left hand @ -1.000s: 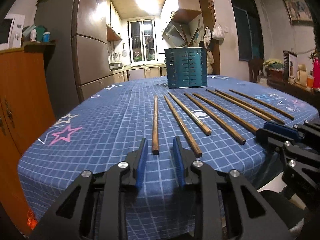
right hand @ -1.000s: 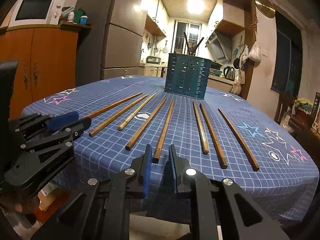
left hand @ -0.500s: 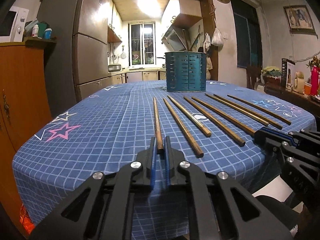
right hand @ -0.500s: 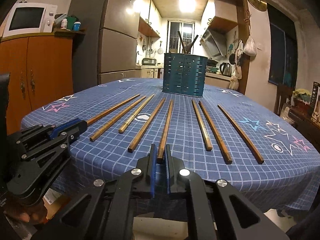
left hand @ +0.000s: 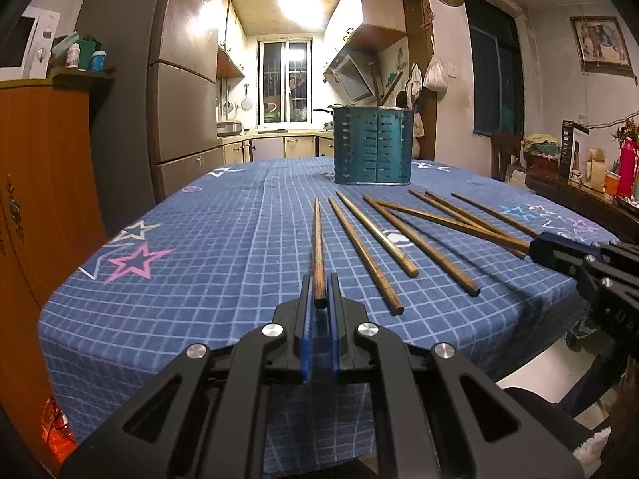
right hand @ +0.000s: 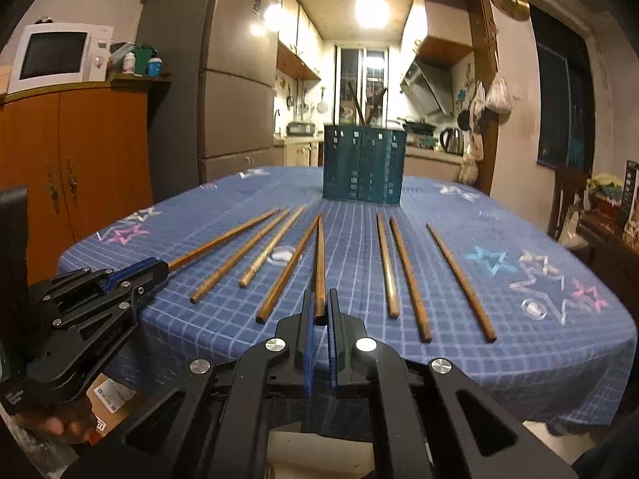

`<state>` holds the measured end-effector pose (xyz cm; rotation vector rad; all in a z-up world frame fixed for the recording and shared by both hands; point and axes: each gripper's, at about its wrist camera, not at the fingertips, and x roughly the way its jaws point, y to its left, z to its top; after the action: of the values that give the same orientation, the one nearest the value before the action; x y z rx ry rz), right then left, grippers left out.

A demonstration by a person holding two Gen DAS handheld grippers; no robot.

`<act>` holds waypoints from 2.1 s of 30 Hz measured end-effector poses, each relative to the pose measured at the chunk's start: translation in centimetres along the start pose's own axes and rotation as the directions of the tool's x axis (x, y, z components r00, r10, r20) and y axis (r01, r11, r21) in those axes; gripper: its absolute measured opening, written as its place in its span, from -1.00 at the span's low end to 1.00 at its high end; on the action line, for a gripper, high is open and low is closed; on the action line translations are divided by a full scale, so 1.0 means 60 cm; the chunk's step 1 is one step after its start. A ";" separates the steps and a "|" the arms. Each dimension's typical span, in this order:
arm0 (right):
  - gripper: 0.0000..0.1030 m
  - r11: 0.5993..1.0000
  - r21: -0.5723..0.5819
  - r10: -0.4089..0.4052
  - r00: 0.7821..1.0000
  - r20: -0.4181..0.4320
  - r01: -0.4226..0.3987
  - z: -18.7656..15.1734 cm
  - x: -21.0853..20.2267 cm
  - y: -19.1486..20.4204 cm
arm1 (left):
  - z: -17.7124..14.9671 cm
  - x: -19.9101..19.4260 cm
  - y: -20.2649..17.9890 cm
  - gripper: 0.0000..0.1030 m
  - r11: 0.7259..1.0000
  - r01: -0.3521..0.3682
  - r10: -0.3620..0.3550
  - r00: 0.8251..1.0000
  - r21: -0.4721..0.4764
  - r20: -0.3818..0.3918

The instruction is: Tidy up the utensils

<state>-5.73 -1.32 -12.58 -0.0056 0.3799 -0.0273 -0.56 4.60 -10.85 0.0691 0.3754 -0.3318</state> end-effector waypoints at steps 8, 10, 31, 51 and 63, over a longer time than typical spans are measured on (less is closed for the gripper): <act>-0.87 0.999 -0.043 0.002 0.994 0.107 0.003 0.040 -0.057 -0.006 | 0.059 -0.054 0.006 -0.90 1.000 -0.015 0.015 0.996 -0.006 0.087; -0.87 0.999 -0.045 0.002 0.992 0.126 0.004 0.053 -0.067 -0.010 | 0.081 -0.065 0.005 -0.90 1.000 -0.018 0.018 0.993 -0.002 0.120; -0.87 0.991 -0.069 0.125 0.977 0.175 -0.115 0.247 -0.068 -0.091 | 0.281 -0.084 0.005 -0.90 1.000 0.022 -0.018 0.966 -0.012 0.257; -0.87 0.970 -0.112 0.227 0.970 0.085 -0.217 0.379 0.001 -0.100 | 0.387 -0.011 0.006 -0.90 0.995 0.099 -0.093 0.960 -0.008 0.263; -0.87 0.966 -0.063 0.252 0.966 0.051 -0.249 0.351 0.010 -0.117 | 0.256 0.048 0.144 -0.94 0.998 -0.056 0.054 0.991 0.012 0.125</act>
<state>2.44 -8.36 6.83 -0.0141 0.3200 0.2337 10.19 9.93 2.38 0.0735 0.2468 -0.2829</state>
